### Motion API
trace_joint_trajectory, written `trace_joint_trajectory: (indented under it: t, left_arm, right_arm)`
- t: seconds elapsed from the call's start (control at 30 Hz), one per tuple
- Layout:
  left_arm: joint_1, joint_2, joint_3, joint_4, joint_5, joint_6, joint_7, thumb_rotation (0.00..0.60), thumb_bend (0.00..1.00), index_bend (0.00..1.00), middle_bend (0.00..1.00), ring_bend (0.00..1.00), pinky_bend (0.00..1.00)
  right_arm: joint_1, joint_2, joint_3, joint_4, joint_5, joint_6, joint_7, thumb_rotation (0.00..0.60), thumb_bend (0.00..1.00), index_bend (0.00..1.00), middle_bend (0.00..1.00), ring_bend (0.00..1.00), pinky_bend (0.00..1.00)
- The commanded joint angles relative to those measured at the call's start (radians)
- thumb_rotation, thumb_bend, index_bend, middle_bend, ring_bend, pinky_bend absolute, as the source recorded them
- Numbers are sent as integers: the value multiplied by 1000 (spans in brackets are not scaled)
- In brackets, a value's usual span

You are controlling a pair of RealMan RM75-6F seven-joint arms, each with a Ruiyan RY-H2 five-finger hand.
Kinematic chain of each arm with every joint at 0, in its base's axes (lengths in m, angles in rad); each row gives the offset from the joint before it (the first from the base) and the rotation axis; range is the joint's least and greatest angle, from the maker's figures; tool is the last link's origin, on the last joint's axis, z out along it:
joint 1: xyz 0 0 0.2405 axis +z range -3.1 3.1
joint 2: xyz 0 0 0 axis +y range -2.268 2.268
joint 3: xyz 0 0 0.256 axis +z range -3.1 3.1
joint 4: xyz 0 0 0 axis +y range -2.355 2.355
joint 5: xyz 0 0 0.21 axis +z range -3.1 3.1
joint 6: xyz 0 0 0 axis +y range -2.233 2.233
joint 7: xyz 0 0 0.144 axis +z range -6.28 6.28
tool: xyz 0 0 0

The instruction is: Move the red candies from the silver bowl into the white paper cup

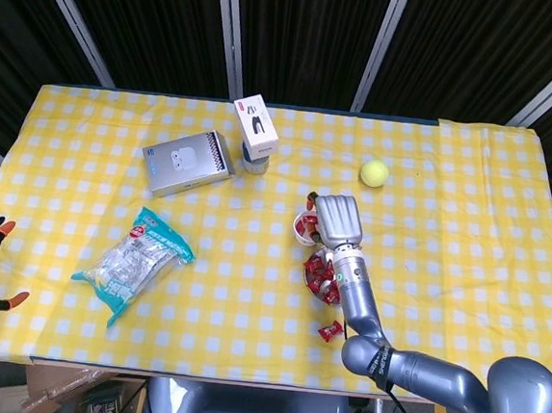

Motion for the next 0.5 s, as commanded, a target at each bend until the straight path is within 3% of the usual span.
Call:
trace_joint_trajectory:
  t: [0.03, 0.5]
  left_arm:
    - [0, 1, 1, 0, 1, 1, 0, 600, 39, 0, 0, 0, 0]
    - [7, -8, 4, 5, 26, 27, 8, 600, 38, 0, 0, 0, 0]
  right_arm:
    - [0, 5, -5, -11, -3, 13, -1, 600, 391, 393, 790, 895, 906]
    - [-73, 102, -71, -224, -69, 166, -43, 600, 317, 329, 790, 895, 905]
